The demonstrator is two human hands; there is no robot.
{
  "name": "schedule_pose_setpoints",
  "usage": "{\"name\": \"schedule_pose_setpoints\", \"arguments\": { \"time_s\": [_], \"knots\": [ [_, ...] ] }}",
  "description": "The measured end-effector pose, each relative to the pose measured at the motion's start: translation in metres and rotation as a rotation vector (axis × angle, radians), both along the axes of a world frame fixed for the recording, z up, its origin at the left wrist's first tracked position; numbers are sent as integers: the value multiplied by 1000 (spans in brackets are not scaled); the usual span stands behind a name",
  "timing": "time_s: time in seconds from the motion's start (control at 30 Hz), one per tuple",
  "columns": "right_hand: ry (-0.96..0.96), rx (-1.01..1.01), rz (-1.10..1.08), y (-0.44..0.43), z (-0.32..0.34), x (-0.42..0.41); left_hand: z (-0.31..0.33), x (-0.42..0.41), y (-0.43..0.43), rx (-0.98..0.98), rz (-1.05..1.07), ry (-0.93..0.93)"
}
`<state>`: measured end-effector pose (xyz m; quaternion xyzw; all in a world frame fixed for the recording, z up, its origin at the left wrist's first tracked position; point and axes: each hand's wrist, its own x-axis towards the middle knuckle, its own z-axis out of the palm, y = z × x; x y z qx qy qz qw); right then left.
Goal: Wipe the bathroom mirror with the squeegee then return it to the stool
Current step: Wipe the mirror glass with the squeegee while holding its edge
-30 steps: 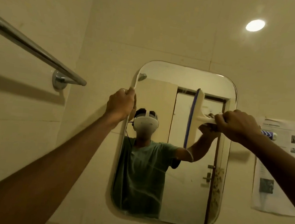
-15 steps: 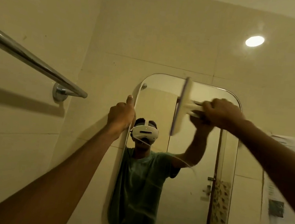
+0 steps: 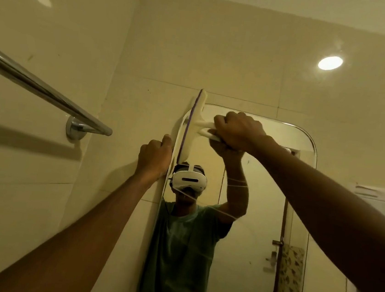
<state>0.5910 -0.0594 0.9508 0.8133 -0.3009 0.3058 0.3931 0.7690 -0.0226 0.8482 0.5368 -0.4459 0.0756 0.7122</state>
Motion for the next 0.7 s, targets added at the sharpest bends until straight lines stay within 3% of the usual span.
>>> {"name": "schedule_pose_setpoints", "arguments": {
  "time_s": [0.1, 0.37, 0.53, 0.7],
  "knots": [
    [-109, 91, 16, -10, 3, -26, -1, -3, -1, -9, 61, -22],
    [-688, 354, -5, -59, -29, -157, -5, -3, -6, -69, 98, -55],
    [-756, 371, -28, -62, -44, -169, -7, -5, -7, -93, 139, -116],
    [-585, 305, 176, -28, -38, -137, -7, -5, -8, -65, 203, -164]
  ]
}}
